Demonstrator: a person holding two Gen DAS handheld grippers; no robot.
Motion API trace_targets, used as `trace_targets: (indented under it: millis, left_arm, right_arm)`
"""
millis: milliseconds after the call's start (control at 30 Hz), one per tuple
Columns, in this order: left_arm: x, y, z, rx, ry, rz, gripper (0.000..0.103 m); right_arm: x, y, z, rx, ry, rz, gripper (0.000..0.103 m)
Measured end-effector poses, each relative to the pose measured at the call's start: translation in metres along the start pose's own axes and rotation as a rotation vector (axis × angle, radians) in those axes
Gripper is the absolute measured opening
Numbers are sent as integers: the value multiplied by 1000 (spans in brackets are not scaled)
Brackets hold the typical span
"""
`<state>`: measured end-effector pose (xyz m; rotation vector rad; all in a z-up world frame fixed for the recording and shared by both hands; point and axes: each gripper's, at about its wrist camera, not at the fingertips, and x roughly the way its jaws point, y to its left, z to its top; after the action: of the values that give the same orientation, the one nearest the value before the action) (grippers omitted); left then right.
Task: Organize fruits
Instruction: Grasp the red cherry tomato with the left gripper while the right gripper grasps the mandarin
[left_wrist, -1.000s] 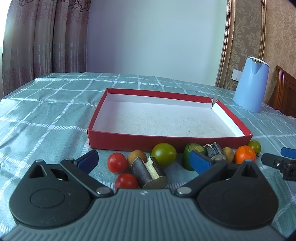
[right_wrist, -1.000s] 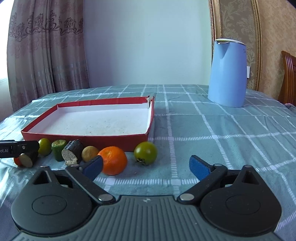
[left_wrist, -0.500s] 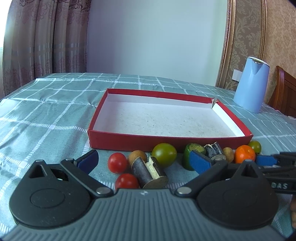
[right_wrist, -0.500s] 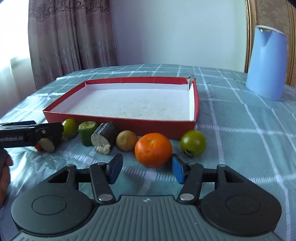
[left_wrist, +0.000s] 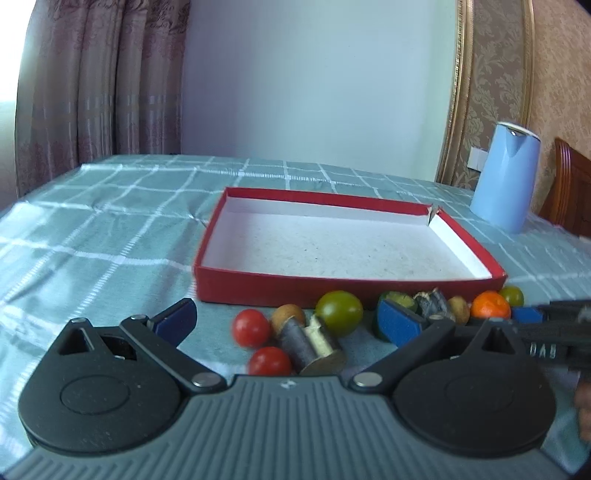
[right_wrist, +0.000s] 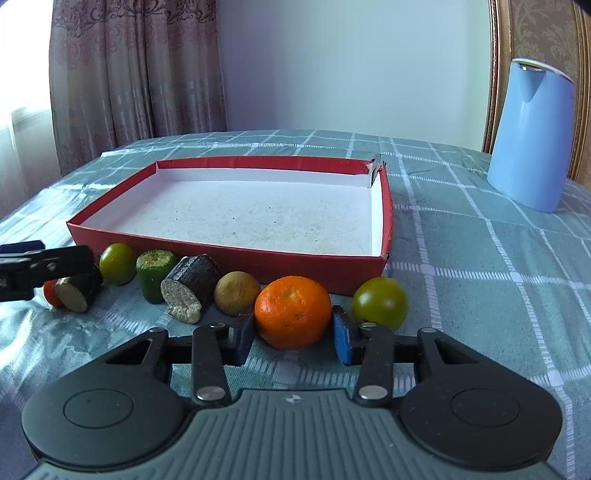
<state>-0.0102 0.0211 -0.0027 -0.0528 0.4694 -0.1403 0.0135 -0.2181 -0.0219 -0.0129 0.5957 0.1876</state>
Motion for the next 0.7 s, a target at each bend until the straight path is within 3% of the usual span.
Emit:
trace_targets:
  millis: [167, 367, 467, 600, 700]
  left_arm:
    - [-20, 8, -10, 97, 9, 35, 103]
    - [-13, -10, -20, 238, 25, 99, 103]
    - [-10, -16, -21, 303, 37, 67, 86]
    - [-4, -9, -21, 380, 85, -39, 62]
    - [2, -1, -16, 385, 113, -133, 56]
  right_arm:
    - [-1, 0, 0, 4, -5, 2, 42]
    - [-3, 0, -1, 11, -11, 6, 43]
    - [-2, -2, -1, 22, -7, 8, 43]
    - [-2, -2, -1, 23, -8, 8, 43]
    - [-2, -2, -1, 28, -8, 7, 43]
